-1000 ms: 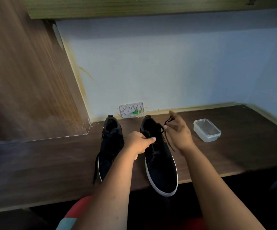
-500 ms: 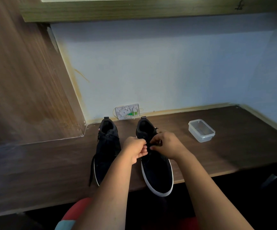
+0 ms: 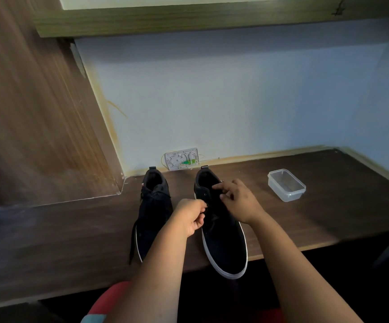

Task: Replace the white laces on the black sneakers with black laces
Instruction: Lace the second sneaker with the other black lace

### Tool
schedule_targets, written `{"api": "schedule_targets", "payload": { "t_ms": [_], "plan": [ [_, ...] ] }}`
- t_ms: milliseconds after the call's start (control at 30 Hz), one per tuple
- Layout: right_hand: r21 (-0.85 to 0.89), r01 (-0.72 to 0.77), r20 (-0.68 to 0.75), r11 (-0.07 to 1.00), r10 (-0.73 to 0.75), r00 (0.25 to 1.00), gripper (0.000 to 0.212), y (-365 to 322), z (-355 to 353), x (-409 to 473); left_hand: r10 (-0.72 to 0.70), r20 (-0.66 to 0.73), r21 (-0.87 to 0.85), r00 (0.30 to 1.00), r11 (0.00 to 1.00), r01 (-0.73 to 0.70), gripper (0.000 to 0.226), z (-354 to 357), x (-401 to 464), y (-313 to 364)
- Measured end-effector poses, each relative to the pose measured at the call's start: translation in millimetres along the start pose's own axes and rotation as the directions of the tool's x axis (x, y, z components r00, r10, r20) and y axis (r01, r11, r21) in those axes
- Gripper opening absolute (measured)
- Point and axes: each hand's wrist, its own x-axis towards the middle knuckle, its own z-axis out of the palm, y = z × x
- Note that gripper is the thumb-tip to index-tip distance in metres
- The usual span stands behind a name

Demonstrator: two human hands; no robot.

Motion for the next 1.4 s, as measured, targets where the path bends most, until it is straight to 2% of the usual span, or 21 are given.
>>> {"api": "schedule_targets", "payload": {
  "t_ms": [67,167,267,333,400,500,533,600,667,733,833,967,1033,1067,1100,1133,1167,1233,1267,1333,1400],
  "plan": [
    [-0.154,0.058,-0.020,0.986,-0.062,0.998,0.027,1.2,8.5,1.9,0.063,-0.035,0.005,0.997,0.998,-0.063,0.013,0.3,1.9,0.5],
    [-0.258,0.082,-0.005,0.963,-0.086,0.996,0.024,-1.4,15.3,1.9,0.171,-0.078,0.099,0.982,0.982,-0.163,0.017,0.4,5.9,-0.8],
    [-0.412,0.068,0.060,0.909,-0.047,0.997,0.027,-7.4,19.2,2.6,0.184,-0.056,0.144,0.981,0.974,-0.175,0.020,2.8,5.6,-1.6],
    [-0.435,0.054,0.112,0.899,-0.005,0.994,0.027,-8.7,19.6,4.8,0.156,-0.021,0.139,0.988,0.979,-0.152,0.024,3.4,4.7,-0.7],
    [-0.342,0.006,0.172,0.940,0.057,0.984,0.024,-4.1,18.6,7.9,0.091,0.003,0.058,0.996,0.994,-0.091,0.020,3.5,2.2,1.6],
    [-0.049,-0.127,0.223,0.991,0.135,0.966,0.010,2.8,18.5,12.0,0.035,0.025,-0.003,0.999,0.999,-0.035,0.022,1.6,-0.2,4.0],
    [0.041,-0.181,0.229,0.983,0.168,0.959,0.013,2.9,20.2,12.7,0.067,0.015,0.045,0.998,0.997,-0.068,0.024,0.6,0.9,4.4],
    [0.184,-0.283,0.223,0.941,0.240,0.945,0.018,1.9,24.7,13.7,0.213,-0.006,0.291,0.977,0.935,-0.202,0.022,-2.3,5.1,4.6],
    [0.359,-0.376,0.209,0.854,0.319,0.924,0.022,-2.9,24.2,11.2,0.330,0.033,0.527,0.943,0.796,-0.297,0.014,-7.1,4.6,5.4],
    [0.549,-0.437,0.239,0.712,0.367,0.899,0.023,-5.4,20.5,8.4,0.331,0.116,0.624,0.936,0.709,-0.328,0.017,-10.9,6.4,4.0],
    [0.717,-0.485,0.313,0.501,0.390,0.866,0.028,-4.7,15.9,7.1,0.282,0.202,0.669,0.938,0.659,-0.343,0.013,-12.3,6.2,2.1],
    [0.818,-0.439,0.305,0.372,0.367,0.879,0.021,-3.5,12.3,7.5,0.250,0.247,0.676,0.936,0.648,-0.351,0.009,-15.3,5.6,1.3],
    [0.838,-0.373,0.223,0.398,0.374,0.900,0.018,-2.6,5.7,9.1,0.226,0.267,0.666,0.937,0.660,-0.349,0.010,-17.0,2.4,4.4],
    [0.806,-0.352,0.159,0.476,0.398,0.903,0.019,-3.5,0.6,9.4,0.198,0.273,0.646,0.941,0.687,-0.332,0.012,-18.1,0.0,6.9],
    [0.720,-0.342,0.066,0.603,0.431,0.900,0.015,-4.0,-5.6,9.4,0.158,0.278,0.622,0.947,0.722,-0.303,0.014,-20.3,-2.7,9.9],
    [0.580,-0.340,-0.042,0.740,0.444,0.895,0.007,-5.6,-12.2,8.9,0.105,0.290,0.599,0.951,0.755,-0.266,0.017,-23.5,-6.3,13.4],
    [0.418,-0.339,-0.129,0.843,0.425,0.896,0.009,-5.2,-17.0,8.2,0.043,0.308,0.593,0.951,0.773,-0.227,0.019,-27.3,-11.1,17.4],
    [0.195,-0.293,-0.185,0.936,0.328,0.926,0.029,-7.9,-23.5,6.0,-0.039,0.332,0.618,0.942,0.764,-0.186,0.024,-35.1,-20.3,25.0],
    [0.128,-0.233,-0.167,0.964,0.253,0.953,0.034,-8.4,-24.2,5.7,-0.025,0.337,0.618,0.941,0.761,-0.200,0.026,-37.6,-24.5,28.7],
    [0.016,-0.048,-0.029,0.999,0.048,0.998,0.037,-19.2,-23.6,-0.3,0.107,0.351,0.554,0.930,0.777,-0.298,0.029,-37.9,-32.4,35.3],
    [0.002,0.154,0.153,0.988,-0.153,0.976,0.026,-33.6,-15.2,-7.7,0.237,0.387,0.440,0.891,0.801,-0.405,0.030,-34.6,-41.4,41.3]
  ]
}}
